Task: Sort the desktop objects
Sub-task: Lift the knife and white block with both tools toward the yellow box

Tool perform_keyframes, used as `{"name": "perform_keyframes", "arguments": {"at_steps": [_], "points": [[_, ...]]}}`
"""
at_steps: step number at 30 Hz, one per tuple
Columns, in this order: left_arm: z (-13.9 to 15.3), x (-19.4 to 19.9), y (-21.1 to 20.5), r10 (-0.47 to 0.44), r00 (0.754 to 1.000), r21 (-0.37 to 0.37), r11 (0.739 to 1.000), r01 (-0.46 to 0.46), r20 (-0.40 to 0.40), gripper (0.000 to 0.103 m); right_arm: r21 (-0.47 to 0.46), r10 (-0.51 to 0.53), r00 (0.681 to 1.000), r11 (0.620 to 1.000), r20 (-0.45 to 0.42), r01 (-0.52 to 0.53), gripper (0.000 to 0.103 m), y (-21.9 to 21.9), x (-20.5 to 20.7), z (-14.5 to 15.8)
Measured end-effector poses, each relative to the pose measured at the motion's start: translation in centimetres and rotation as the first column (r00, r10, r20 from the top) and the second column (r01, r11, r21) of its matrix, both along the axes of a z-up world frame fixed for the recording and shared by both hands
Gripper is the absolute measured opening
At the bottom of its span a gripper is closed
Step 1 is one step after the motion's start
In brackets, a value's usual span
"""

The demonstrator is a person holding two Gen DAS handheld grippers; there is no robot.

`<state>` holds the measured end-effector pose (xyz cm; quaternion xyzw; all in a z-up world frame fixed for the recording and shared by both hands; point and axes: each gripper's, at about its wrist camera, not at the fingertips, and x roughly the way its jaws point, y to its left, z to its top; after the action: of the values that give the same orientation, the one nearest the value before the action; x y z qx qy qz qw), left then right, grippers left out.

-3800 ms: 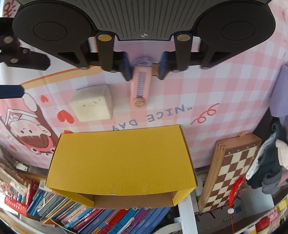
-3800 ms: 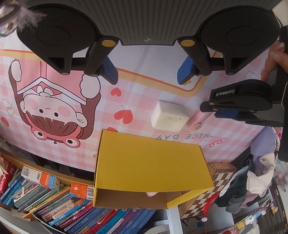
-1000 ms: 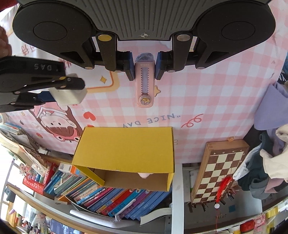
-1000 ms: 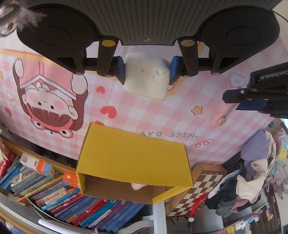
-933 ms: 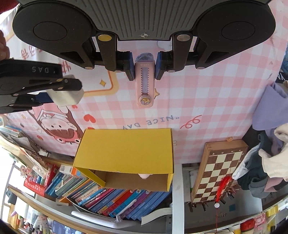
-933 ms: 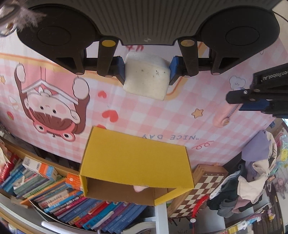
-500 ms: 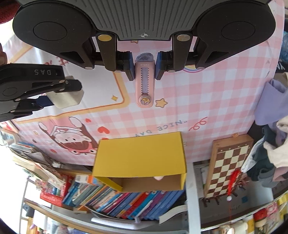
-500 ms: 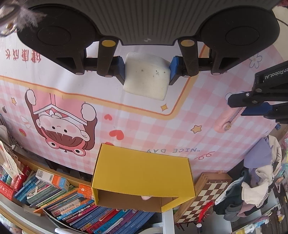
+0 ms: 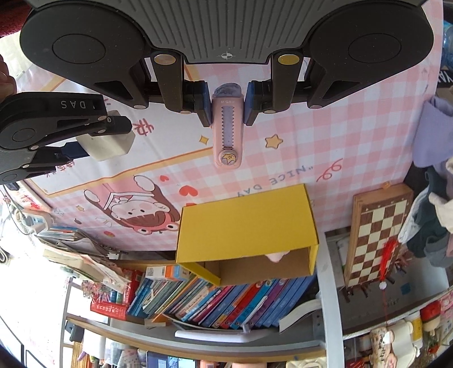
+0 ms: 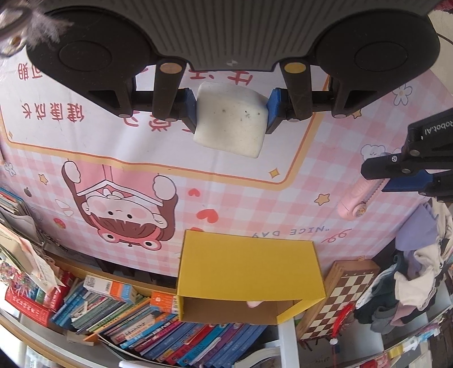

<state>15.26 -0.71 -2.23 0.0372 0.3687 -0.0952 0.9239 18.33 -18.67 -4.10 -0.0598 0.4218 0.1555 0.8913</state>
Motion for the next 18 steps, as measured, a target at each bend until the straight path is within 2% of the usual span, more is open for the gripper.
{"name": "perform_keyframes", "arguments": {"at_steps": [8,18], "points": [[0.7,0.7,0.0,0.007,1.000,-0.010,1.000,-0.006,0.012,0.023,0.001,0.003,1.000,1.000,0.001,-0.003,0.045,-0.5,0.9,0.4],[1.7,2.4,-0.7,0.016,0.999,-0.010,1.000,-0.015,0.030,0.023,-0.001,0.071,0.997,0.997,0.005,-0.071,0.045,-0.7,3.2,1.1]]}}
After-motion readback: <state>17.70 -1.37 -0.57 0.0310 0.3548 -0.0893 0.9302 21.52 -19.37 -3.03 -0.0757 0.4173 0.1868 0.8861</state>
